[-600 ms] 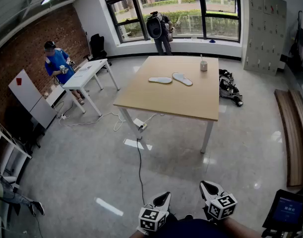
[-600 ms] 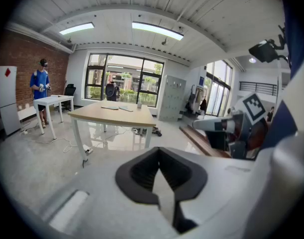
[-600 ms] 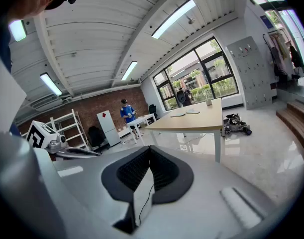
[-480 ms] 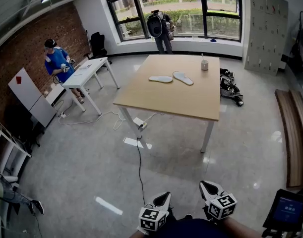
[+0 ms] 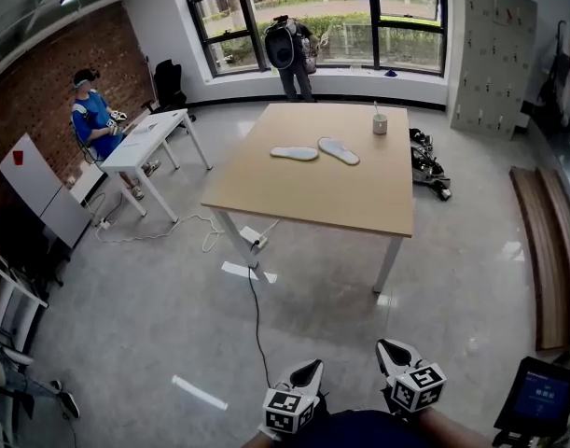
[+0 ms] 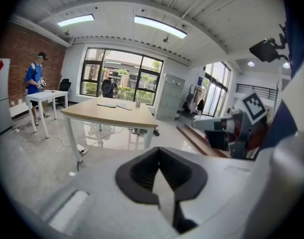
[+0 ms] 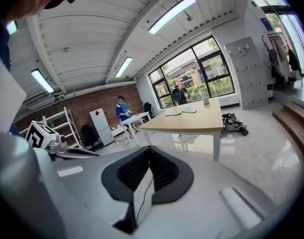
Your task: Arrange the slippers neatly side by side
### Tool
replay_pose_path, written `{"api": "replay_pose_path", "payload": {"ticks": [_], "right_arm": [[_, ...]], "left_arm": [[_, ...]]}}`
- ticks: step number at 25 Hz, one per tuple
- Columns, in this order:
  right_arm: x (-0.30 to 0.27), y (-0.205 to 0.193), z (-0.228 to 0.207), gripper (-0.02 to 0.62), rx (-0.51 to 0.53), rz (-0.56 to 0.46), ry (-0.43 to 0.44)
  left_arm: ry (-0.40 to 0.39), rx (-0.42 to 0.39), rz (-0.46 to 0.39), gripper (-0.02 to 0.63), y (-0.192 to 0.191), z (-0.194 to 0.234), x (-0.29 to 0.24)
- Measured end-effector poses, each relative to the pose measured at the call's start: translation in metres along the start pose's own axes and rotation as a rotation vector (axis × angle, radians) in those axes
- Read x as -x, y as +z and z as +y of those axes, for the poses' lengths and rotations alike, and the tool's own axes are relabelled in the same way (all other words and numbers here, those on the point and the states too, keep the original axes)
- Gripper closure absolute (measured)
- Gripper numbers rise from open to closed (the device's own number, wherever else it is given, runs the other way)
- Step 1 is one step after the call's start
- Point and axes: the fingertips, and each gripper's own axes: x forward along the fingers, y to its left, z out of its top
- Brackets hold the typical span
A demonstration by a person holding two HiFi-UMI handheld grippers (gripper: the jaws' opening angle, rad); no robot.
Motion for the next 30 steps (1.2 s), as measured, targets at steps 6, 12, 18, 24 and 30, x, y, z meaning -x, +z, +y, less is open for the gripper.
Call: {"api": "replay_pose_path", "payload": {"ticks": [6,12,18,24,30], "right_arm": [[-0.046,0.018,0.005,0.584,-0.002,0.007,-0.043],[-0.094,0.032,0.019,0.584,0.008,0.034,-0.081],[-0.145,0.040,0.050,0.584,0.043,0.076,-0.060],[-0.176,0.042,0.061,0.584,0.069,0.103,-0.042],[-0.191,0.038,0.060,0.584,0.059,0.134,-0.028]], "left_arm": [[-0.051,0.007,0.016,0.601,0.027,0.044,-0.020],[-0.107,0.036,0.029,0.601,0.035,0.095,-0.032],[-0.103,0.075,0.027,0.601,0.045,0.149,-0.030],[-0.082,0.113,0.018,0.601,0.050,0.185,-0.033],[-0.080,0.141,0.032,0.601,0.047,0.192,-0.039]]}}
